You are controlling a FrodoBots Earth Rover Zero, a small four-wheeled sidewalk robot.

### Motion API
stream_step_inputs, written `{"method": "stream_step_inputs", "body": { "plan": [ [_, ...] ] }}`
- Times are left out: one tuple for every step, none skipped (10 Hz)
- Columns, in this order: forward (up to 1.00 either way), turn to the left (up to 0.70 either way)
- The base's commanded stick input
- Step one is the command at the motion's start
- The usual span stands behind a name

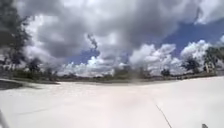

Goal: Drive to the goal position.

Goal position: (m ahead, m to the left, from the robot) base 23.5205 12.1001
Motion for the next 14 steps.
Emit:
{"method": "stream_step_inputs", "body": {
  "plan": [
    [0.85,0.00],
    [0.85,0.00],
    [0.85,0.00],
    [0.85,0.00],
    [0.85,0.00],
    [0.85,0.00],
    [0.85,0.00],
    [0.85,0.00],
    [0.85,0.00],
    [0.85,0.00],
    [0.85,0.03],
    [0.85,0.25],
    [0.85,0.34],
    [0.85,0.34]
  ]
}}
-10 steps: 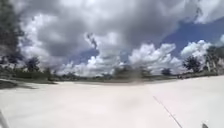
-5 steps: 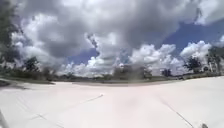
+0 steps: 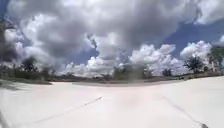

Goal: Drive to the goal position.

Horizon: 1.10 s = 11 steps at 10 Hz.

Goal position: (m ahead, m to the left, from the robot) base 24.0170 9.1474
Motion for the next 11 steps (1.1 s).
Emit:
{"method": "stream_step_inputs", "body": {
  "plan": [
    [0.85,0.03],
    [0.85,0.00],
    [0.85,0.00],
    [0.85,0.00],
    [0.85,0.00],
    [0.85,0.00],
    [0.85,0.00],
    [0.85,0.00],
    [0.85,0.00],
    [0.85,0.14],
    [0.85,0.30]
  ]
}}
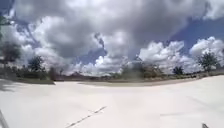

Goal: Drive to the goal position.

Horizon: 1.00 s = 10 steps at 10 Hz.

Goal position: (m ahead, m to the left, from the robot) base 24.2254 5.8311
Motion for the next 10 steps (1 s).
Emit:
{"method": "stream_step_inputs", "body": {
  "plan": [
    [0.85,0.33],
    [0.85,0.01],
    [0.85,0.00],
    [0.85,0.00],
    [0.85,0.00],
    [0.85,0.00],
    [0.85,0.00],
    [0.85,0.01],
    [0.85,0.12],
    [0.85,0.34]
  ]
}}
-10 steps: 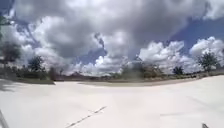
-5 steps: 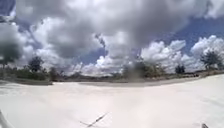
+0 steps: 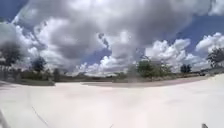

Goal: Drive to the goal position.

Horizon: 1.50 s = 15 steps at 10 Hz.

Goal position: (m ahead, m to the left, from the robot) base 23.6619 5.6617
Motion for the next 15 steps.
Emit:
{"method": "stream_step_inputs", "body": {
  "plan": [
    [0.85,0.31],
    [0.85,0.02],
    [0.85,0.00],
    [0.85,0.00],
    [0.85,0.00],
    [0.85,0.00],
    [0.85,0.00],
    [0.85,0.00],
    [0.85,0.00],
    [0.85,0.00],
    [0.85,0.12],
    [0.85,0.31],
    [0.85,0.30],
    [0.85,0.10],
    [0.85,0.00]
  ]
}}
